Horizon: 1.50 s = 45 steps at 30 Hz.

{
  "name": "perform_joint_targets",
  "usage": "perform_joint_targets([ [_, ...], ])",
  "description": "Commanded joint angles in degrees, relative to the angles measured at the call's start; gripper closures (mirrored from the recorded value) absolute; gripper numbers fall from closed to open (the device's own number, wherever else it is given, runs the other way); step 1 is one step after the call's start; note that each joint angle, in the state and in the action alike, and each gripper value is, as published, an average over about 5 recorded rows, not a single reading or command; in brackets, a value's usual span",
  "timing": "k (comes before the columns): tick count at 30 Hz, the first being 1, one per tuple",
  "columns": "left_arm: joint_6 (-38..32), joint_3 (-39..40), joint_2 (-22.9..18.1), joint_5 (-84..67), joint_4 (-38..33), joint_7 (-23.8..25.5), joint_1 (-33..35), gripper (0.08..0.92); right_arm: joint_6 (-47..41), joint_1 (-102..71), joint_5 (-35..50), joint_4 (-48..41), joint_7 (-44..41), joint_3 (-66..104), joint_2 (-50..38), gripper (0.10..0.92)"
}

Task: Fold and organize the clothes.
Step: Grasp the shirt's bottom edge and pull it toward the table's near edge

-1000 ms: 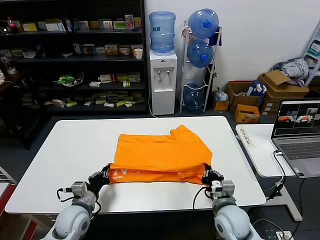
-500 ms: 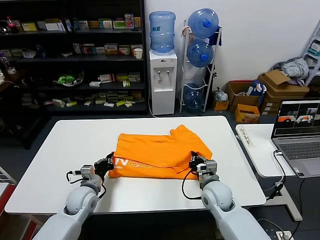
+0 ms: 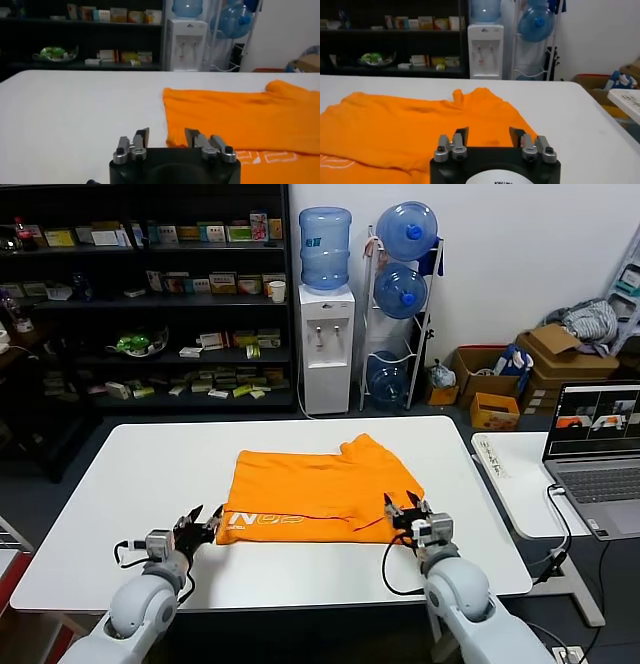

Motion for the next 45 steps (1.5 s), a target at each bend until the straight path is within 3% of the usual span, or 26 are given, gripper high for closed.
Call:
perform_joint_targets([
  [1,1.32,-2.34,-0.90,0.20,-4.81,3.04,8.09,0.340,1.39,-10.79,1.45,3.87,-4.79,8.72,-3.67,0.267],
  [8,0.25,-2.20,-3.66,0.08,2.10,5.30,3.52,0.187,0.66,-10.01,6.09,-1.07,-10.94,11.70,-3.70,0.203],
  [29,-0.13,-1.61,-3.79,-0.47,4.62,5.56,1.75,0.178,-1.34,-5.63,5.41,-2.25,-12.23,6.61,-0.41,0.228],
  [33,-0.14,-1.00,-3.98,-0.46,4.91,5.15,1.25,0.243,-2.05,-5.18,4.96,-2.46,-11.86,5.80,0.19,0.316],
  [45,-0.04,-0.17,-4.49,0.08,6.05,4.42,0.77,0.588,-3.66,-5.50,5.12,-2.88,-9.40,5.79,0.22,0.662],
])
